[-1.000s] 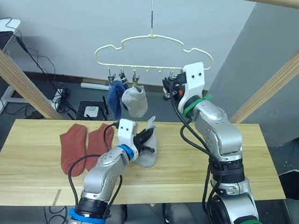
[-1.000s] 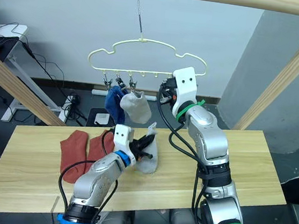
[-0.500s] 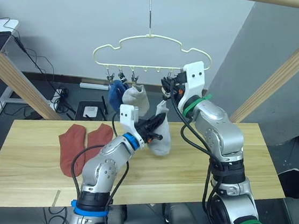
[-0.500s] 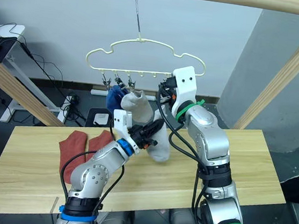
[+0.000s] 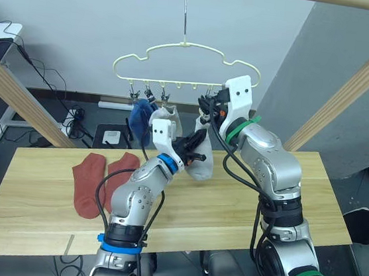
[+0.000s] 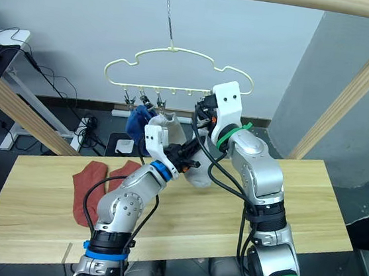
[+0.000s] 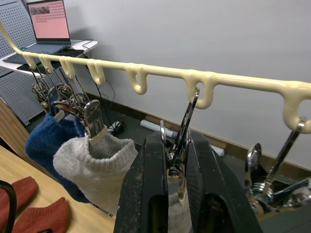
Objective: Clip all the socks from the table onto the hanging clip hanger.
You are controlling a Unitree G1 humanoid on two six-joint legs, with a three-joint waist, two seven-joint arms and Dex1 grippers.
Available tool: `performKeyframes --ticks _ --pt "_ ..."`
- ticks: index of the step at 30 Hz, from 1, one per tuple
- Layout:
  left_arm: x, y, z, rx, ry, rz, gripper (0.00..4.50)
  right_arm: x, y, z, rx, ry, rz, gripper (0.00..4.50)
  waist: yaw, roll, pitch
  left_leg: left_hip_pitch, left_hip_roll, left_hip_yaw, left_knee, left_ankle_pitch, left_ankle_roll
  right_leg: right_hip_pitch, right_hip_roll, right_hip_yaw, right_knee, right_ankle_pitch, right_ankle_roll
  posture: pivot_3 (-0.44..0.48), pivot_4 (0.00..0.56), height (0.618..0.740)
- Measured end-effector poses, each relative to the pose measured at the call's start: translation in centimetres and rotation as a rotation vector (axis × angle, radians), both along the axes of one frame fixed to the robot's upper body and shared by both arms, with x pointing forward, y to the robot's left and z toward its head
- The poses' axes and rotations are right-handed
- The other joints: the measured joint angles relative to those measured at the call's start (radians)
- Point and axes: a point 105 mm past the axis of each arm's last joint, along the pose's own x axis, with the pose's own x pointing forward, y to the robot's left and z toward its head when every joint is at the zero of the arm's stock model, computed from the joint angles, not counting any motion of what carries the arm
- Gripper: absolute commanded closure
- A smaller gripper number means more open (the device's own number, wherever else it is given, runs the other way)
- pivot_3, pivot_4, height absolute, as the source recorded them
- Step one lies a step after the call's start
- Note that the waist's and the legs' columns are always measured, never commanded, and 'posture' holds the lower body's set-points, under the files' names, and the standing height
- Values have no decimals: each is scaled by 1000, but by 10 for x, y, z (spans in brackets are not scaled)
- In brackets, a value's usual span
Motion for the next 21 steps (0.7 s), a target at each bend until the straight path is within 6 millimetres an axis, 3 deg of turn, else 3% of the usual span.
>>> performKeyframes --ticks 6,21 --pt "3 -1 7 -8 -24 17 4500 0 0 -1 -3 7 0 4349 0 0 0 0 0 0 0 0 0 0 0 0 0 0 0 -220 263 740" --pt "11 -5 0 23 -25 60 4500 0 0 -2 -3 14 -5 4349 0 0 0 0 0 0 -1 0 0 0 0 0 -1 0 0 -227 264 740"
